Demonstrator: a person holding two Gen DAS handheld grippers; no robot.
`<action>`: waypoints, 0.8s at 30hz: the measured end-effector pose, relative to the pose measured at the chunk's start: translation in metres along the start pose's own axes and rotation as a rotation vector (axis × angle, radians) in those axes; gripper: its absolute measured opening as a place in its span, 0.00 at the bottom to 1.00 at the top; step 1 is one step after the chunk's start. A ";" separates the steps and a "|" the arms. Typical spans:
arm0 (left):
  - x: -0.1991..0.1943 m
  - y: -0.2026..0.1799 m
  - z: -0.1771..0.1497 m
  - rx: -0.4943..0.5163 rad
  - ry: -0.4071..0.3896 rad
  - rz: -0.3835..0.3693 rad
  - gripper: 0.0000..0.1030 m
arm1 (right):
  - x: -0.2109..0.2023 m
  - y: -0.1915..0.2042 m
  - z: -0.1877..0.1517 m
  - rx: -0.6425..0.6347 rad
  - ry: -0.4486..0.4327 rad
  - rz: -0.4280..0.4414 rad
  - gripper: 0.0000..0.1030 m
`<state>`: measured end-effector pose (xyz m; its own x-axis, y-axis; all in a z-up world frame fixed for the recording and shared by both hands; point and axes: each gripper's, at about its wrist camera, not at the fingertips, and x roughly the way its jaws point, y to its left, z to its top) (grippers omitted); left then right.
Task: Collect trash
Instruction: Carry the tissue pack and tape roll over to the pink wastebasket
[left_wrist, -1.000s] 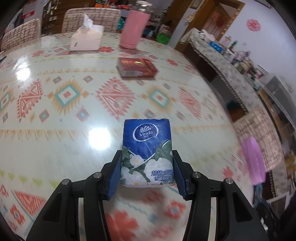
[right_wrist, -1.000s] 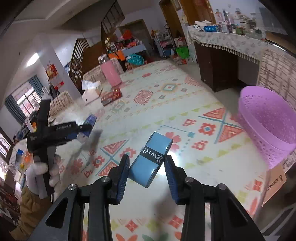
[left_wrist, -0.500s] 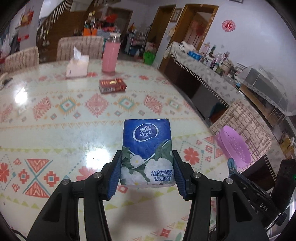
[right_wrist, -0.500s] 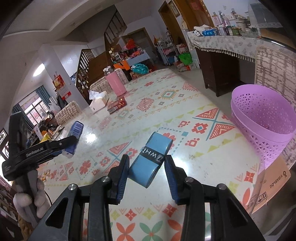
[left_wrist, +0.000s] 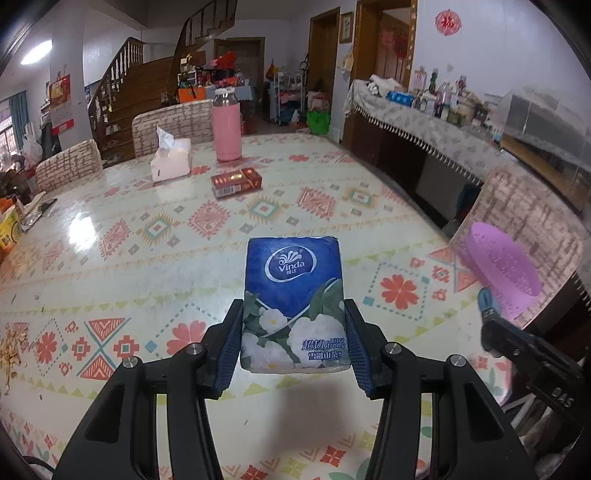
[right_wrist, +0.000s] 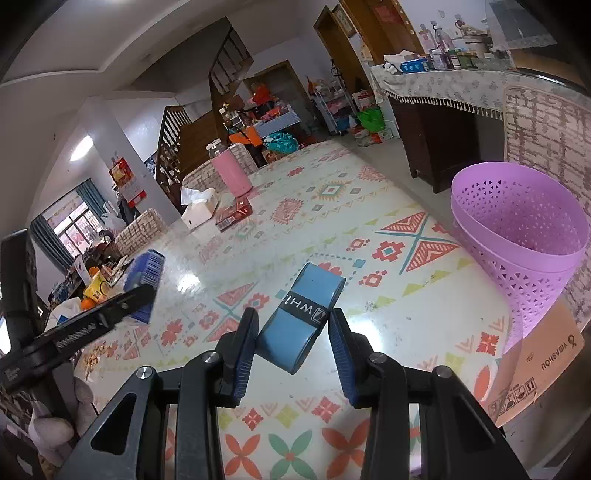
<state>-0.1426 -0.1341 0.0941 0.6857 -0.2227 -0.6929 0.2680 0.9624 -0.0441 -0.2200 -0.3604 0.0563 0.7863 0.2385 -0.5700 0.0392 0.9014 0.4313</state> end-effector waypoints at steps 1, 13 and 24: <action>0.004 -0.001 -0.001 0.001 0.010 0.009 0.49 | 0.001 0.001 0.001 -0.005 0.000 -0.002 0.41; 0.019 -0.002 0.001 0.024 0.021 0.101 0.49 | 0.010 -0.003 0.007 -0.022 0.003 -0.018 0.41; 0.031 -0.005 0.002 0.036 0.053 0.092 0.49 | 0.011 -0.008 0.014 -0.012 -0.002 -0.025 0.41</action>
<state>-0.1217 -0.1463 0.0744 0.6721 -0.1246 -0.7299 0.2307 0.9719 0.0465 -0.2029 -0.3699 0.0564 0.7864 0.2154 -0.5789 0.0510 0.9114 0.4084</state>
